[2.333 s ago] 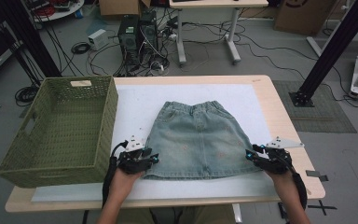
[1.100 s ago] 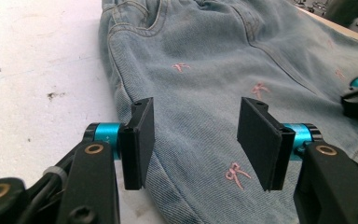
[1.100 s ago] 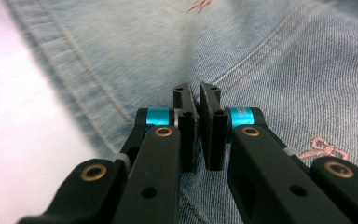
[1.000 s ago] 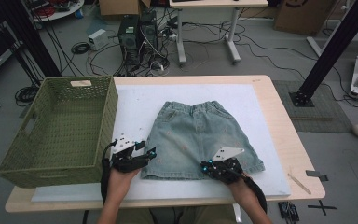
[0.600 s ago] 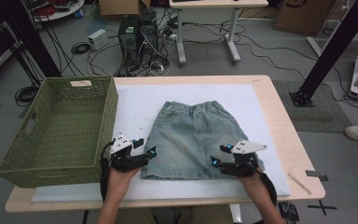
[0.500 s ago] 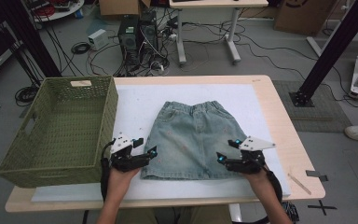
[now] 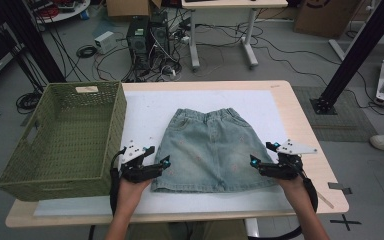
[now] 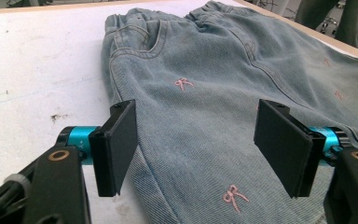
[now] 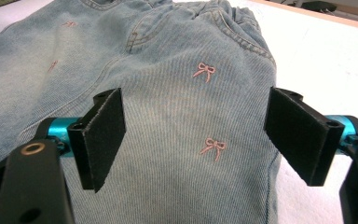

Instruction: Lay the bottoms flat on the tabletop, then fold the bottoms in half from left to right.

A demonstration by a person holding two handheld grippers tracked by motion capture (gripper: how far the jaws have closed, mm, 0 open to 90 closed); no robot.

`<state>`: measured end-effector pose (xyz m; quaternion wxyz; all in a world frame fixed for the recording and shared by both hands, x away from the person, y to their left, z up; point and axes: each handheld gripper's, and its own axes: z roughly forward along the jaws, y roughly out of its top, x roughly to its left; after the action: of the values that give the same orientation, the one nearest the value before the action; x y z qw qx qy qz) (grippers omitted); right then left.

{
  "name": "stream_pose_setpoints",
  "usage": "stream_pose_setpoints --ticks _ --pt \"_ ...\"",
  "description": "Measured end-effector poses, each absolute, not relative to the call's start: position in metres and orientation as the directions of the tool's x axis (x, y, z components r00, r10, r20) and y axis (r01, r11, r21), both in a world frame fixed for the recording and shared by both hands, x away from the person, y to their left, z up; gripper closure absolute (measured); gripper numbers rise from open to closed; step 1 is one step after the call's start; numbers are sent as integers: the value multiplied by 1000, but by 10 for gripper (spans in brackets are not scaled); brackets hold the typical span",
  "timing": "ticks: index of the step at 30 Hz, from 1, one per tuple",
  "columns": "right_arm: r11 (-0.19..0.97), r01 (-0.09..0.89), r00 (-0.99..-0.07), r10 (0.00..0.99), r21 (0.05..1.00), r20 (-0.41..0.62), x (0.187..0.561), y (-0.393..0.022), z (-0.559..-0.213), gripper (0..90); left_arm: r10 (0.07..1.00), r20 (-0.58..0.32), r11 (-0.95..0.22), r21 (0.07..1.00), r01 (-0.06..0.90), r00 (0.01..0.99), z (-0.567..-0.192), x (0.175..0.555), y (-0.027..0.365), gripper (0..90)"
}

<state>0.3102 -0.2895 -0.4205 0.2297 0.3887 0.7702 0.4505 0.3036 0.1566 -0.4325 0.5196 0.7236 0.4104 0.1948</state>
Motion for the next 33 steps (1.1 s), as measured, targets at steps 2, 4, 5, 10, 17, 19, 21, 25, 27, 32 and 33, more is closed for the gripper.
stream_pose_setpoints --ticks 2,4,5,10,17,19,21,25,27,32,33 --pt "289 393 -593 805 873 0 310 -290 -421 212 796 -145 -125 910 394 587 -433 304 155 304" --pt "291 395 -591 807 871 -2 310 -290 -421 212 794 -144 -127 910 394 590 -433 304 154 304" --pt "291 396 -589 808 871 -2 310 -290 -421 212 795 -142 -129 910 394 590 -433 304 154 304" --pt "291 391 -593 805 873 -3 311 -288 -419 212 796 -144 -128 909 396 588 -433 302 154 304" --pt "291 387 -597 802 875 -2 313 -285 -415 212 805 -142 -144 895 421 576 -434 302 155 304" --pt "290 386 -598 801 876 -1 314 -284 -414 212 811 -139 -151 889 432 569 -435 302 155 304" --pt "294 385 -602 799 875 -4 315 -283 -413 212 816 -141 -156 880 448 561 -437 301 154 305" --pt "293 384 -608 794 876 1 318 -278 -413 212 828 -137 -173 860 481 543 -440 301 152 317" --pt "297 380 -615 789 876 -1 319 -274 -412 212 839 -138 -168 854 492 527 -441 301 153 343" --pt "306 375 -636 772 875 2 325 -262 -408 212 859 -134 -176 828 532 494 -445 301 152 343" --pt "309 371 -639 769 875 0 327 -259 -407 212 862 -131 -182 822 540 489 -446 301 152 343"
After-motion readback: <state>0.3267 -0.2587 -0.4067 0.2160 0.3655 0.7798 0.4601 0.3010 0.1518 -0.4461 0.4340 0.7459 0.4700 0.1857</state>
